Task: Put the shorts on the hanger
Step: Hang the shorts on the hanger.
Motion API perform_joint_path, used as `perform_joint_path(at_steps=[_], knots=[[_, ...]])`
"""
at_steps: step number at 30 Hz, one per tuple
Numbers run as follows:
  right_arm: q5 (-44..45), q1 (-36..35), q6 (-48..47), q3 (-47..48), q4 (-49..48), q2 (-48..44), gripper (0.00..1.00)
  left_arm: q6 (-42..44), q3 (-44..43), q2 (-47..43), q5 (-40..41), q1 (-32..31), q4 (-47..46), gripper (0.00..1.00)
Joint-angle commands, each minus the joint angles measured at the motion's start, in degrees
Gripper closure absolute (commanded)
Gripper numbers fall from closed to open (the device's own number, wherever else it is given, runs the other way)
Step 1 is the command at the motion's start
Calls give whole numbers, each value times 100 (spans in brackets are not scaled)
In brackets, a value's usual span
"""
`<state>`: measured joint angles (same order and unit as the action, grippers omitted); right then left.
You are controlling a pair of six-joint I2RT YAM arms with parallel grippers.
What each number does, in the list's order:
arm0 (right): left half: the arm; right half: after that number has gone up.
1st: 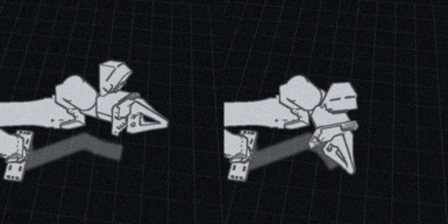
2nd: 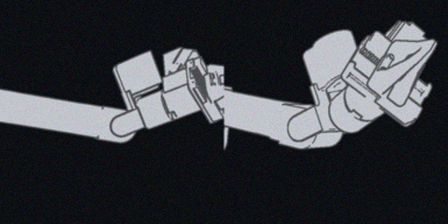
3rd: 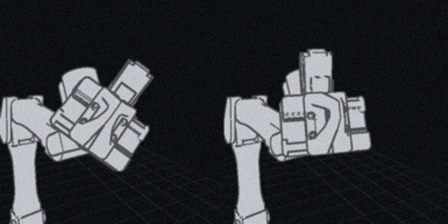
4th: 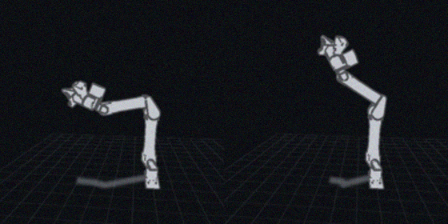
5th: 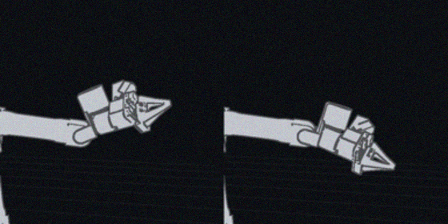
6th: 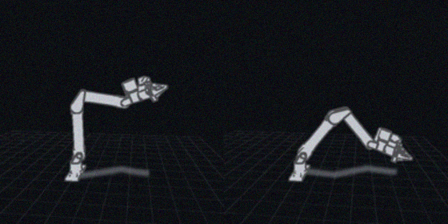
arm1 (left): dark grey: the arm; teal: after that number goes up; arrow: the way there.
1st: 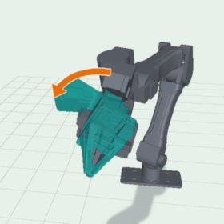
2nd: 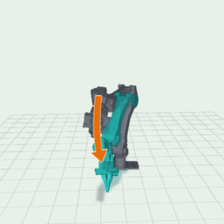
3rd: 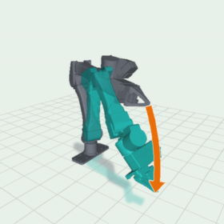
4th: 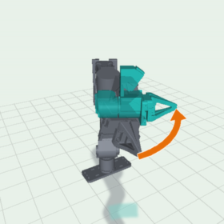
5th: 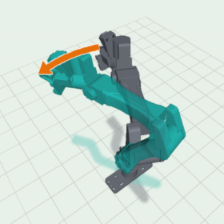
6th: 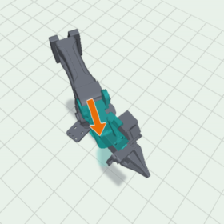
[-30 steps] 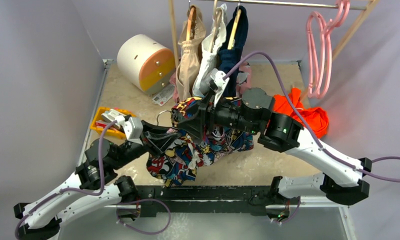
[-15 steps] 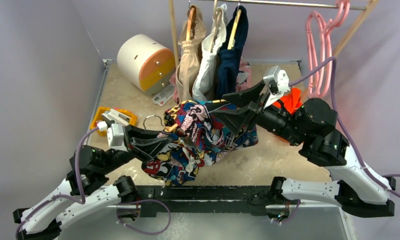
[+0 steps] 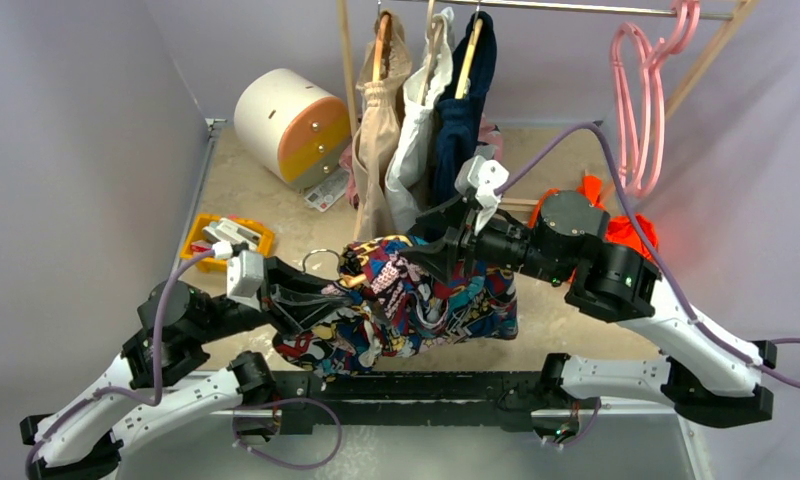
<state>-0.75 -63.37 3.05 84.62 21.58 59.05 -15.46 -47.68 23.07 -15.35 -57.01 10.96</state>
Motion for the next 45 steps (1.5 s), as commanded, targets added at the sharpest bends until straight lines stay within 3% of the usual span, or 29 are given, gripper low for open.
perform_joint_path(at_steps=[1, 13, 16, 21, 25, 29, 33, 36, 45], knots=[[-1041, -10, -292, 37, 74, -302, 39, 99, -649, 272, -655, 9, -93, 100], [-1750, -14, -392, 159, 846, -241, 40, 184, -724, 237, -678, 8, 78, 100], [-1806, -8, -455, 146, 947, -77, 46, 197, -770, 288, -707, 6, 50, 100], [-2085, -14, -453, 30, 626, 66, 68, 275, -903, 459, -751, 6, 46, 100], [-2272, -8, -405, -5, 223, 152, 72, 328, -946, 633, -837, 6, -20, 100], [-2448, -13, -345, -18, -19, 256, 68, 378, -950, 795, -901, 6, -122, 100], [-2469, -14, -342, 112, 201, 157, 42, 502, -1029, 882, -918, 12, 40, 100], [-2463, -16, -150, 199, 105, -31, 33, 588, -1024, 882, -892, 8, 136, 100], [-2130, -13, 137, 376, -190, 225, 39, 635, -1100, 1136, -1045, 6, 160, 100]])
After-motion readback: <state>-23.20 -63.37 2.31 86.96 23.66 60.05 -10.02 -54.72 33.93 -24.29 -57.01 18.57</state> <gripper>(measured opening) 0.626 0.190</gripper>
